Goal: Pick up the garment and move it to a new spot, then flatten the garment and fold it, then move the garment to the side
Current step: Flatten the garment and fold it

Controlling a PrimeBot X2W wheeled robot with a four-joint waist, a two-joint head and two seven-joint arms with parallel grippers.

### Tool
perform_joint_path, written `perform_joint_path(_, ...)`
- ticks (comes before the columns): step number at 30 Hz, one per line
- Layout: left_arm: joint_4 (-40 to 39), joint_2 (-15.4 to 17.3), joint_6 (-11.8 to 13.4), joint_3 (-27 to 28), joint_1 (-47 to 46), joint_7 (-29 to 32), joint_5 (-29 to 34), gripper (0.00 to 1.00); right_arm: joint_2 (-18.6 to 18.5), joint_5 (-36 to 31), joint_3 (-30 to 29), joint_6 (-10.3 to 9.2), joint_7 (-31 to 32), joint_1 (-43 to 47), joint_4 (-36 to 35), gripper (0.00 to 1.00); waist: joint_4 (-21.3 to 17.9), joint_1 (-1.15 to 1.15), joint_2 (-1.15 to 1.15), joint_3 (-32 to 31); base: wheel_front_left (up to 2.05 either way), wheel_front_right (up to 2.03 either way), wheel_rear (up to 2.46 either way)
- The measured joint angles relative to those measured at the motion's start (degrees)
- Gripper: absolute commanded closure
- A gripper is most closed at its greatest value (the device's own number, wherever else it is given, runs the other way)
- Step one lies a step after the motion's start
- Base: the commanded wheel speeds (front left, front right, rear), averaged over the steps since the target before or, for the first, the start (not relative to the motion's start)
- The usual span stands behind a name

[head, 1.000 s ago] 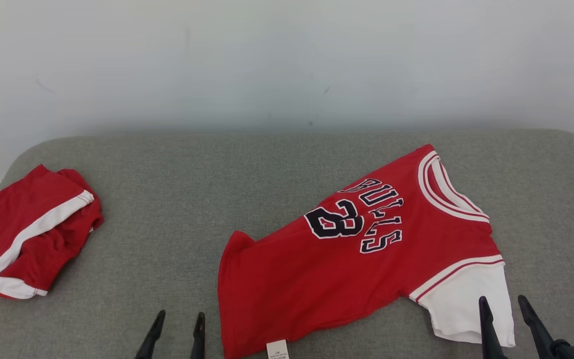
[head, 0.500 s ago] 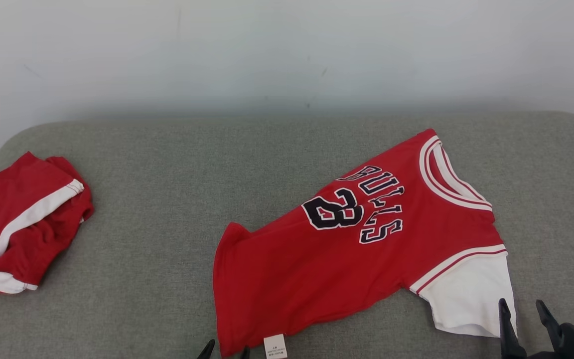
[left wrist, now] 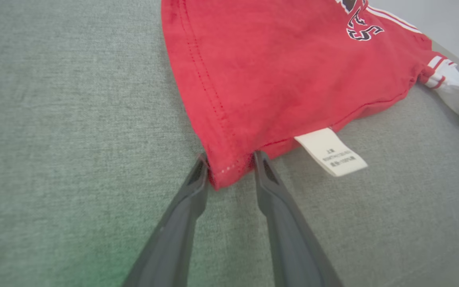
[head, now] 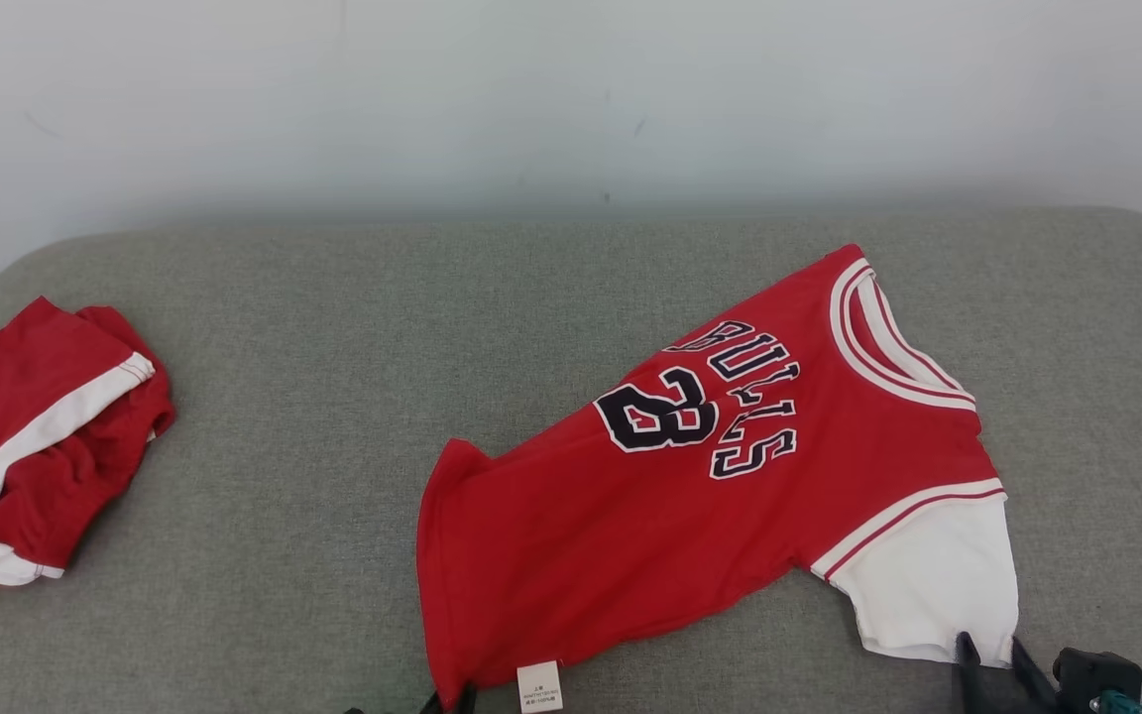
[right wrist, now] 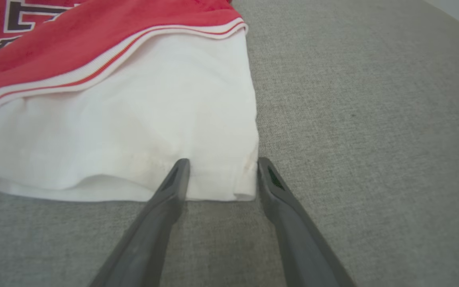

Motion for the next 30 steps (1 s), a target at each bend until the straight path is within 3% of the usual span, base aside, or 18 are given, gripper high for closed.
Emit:
perform_joint_path(7,-1.22,0.02,-0.01,0.18,-0.20,0.00,-0.60,1.00,0.30,2.53,1.29,0.00,-0.41,-1.51,0.77,1.00,0.27,0.00,0.01,-1.14,0.00,0.00,0.00)
perform_joint_path(12,-8.49,0.59,-0.02,2.55,1.01,0.00,1.52,1.00,-1.23,4.32,1.71,0.00,-0.57,-0.57,-10.07,1.00,0.49,0.00,0.00,-1.66,0.00,0.00,0.00)
perform_joint_path(18,-16.01,4.11,-0.02,2.53,-1.75,0.01,3.28,1.00,-3.68,5.67,4.21,0.00,-0.62,-1.71,-20.42,1.00,0.32,-0.01,0.00,-0.91,0.00,0.00,0.00)
perform_joint_path(24,-17.53,10.96,-0.02,-2.53,-16.22,1.56,1.69,1.00,-6.59,7.10,5.86,0.00,1.98,-11.98,-23.98,1.00,-0.13,0.00,0.00,1.47,0.00,0.00,0.00)
perform_joint_path(30,-18.74,17.13,-0.02,-6.34,-38.27,6.32,-3.77,1.00,-8.73,8.34,6.06,0.00,5.52,-29.10,-23.19,1.00,-0.73,0.00,0.01,6.70,0.00,0.00,0.00)
